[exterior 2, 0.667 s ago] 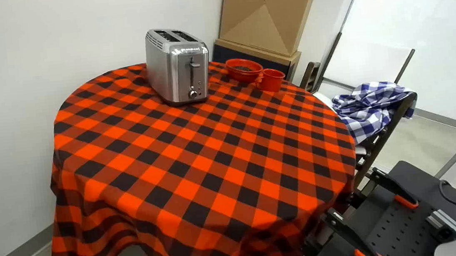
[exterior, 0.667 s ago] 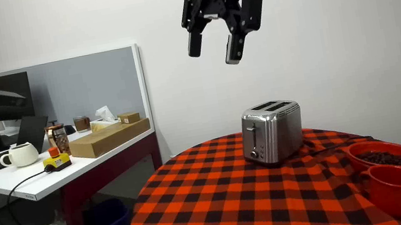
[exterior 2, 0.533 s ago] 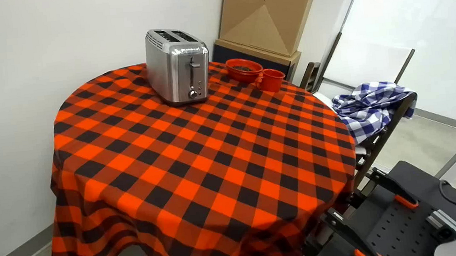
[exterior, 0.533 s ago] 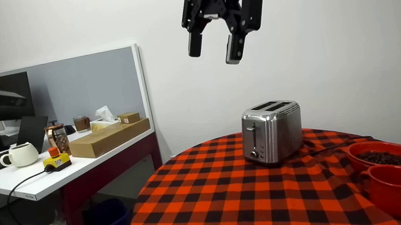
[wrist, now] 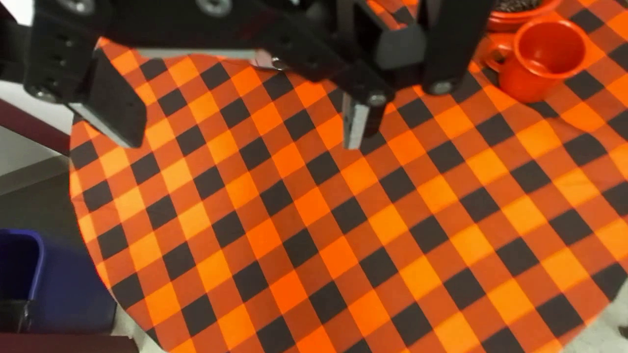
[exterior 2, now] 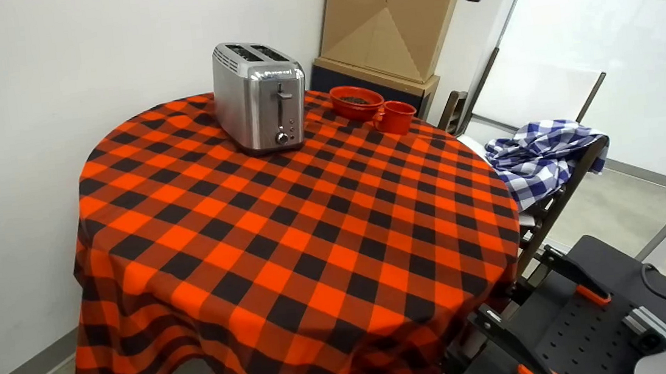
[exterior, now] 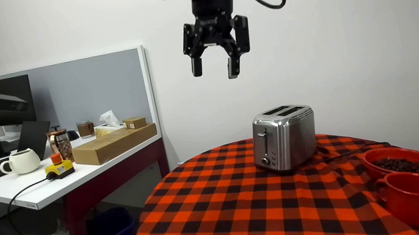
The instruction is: Switch on the toaster
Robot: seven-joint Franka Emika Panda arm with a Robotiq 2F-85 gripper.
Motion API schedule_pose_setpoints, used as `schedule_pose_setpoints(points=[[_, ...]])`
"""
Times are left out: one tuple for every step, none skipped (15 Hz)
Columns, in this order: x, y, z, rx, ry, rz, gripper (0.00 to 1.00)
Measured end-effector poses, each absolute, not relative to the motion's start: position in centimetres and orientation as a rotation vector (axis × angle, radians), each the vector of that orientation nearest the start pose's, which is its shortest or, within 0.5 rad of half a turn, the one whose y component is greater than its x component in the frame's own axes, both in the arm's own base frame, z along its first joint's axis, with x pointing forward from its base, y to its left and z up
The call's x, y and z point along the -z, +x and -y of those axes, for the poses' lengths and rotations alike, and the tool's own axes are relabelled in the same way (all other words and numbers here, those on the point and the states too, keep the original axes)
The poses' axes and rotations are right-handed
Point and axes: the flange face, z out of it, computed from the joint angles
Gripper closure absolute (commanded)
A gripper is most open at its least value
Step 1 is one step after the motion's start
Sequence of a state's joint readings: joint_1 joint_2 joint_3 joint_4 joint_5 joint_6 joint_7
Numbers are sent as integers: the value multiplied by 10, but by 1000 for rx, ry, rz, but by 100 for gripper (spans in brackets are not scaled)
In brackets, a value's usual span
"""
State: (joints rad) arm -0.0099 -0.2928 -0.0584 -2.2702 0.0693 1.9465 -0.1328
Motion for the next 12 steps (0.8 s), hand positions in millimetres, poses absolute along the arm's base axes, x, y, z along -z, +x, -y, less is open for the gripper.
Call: schedule_pose_setpoints(points=[[-471,466,7,-1,-3071,120,26],[-468,475,-13,35,-3085,175,34],[-465,483,-30,74,-3100,223,40],[-462,491,-44,107,-3113,260,47],[-459,499,-54,142,-3123,288,56],[-455,507,-60,169,-3133,305,63],[-450,516,-64,199,-3140,317,73],[-444,525,-64,225,-3148,320,79],[-438,534,-64,250,-3158,325,87],[-431,543,-63,277,-3172,327,94],[-423,552,-61,304,-3185,330,99],[-414,561,-60,328,-3200,333,100]])
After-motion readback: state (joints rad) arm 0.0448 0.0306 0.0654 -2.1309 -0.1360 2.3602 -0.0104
